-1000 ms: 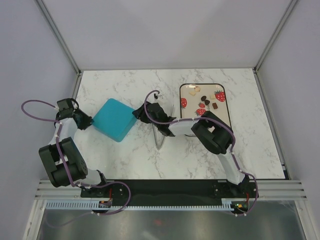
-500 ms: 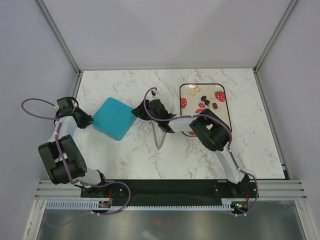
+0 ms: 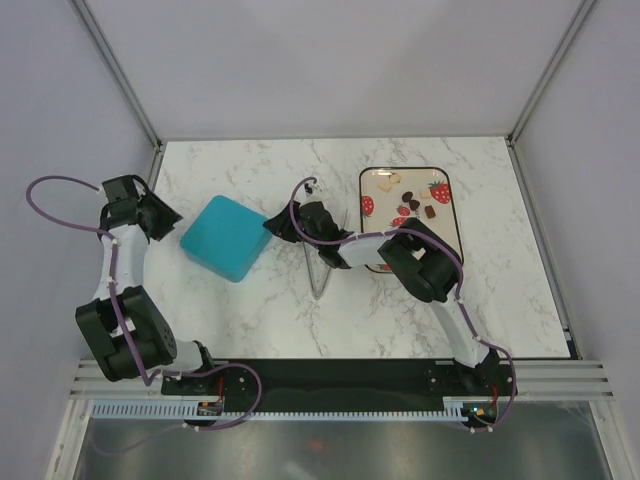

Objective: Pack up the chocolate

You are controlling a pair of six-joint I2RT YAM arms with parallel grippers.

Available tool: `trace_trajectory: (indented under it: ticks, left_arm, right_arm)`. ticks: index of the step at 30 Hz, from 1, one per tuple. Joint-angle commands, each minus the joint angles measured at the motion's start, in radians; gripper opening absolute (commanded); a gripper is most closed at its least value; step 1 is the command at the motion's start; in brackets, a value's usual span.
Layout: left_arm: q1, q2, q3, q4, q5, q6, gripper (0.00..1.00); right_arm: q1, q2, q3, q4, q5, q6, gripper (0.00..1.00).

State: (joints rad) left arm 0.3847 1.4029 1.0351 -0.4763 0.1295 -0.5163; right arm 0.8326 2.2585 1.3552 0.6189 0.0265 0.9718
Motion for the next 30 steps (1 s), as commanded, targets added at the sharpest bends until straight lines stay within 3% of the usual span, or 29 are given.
trace_trajectory:
  ticks: [1, 4, 11, 19, 30]
  left_arm:
    - [-0.024, -0.035, 0.046, 0.031, 0.098, 0.029, 0.44]
    - [-0.062, 0.010, 0.037, 0.103, 0.214, 0.027, 0.37]
    - [-0.145, 0.186, 0.049, 0.200, 0.222, 0.036, 0.27]
    - [-0.150, 0.372, 0.101, 0.145, 0.026, 0.076, 0.27]
    - [-0.161, 0.415, 0.152, 0.143, 0.110, 0.088, 0.27]
  right_arm:
    - [0.017, 0.061, -0.045, -0.148, -0.054, -0.019, 0.31]
    - [0.019, 0.058, -0.048, -0.143, -0.054, -0.005, 0.31]
    - [0.019, 0.047, -0.048, -0.142, -0.042, 0.005, 0.30]
    - [0.019, 0.053, -0.015, -0.163, -0.089, -0.031, 0.36]
    - [-0.001, 0.006, 0.064, -0.306, -0.069, -0.071, 0.46]
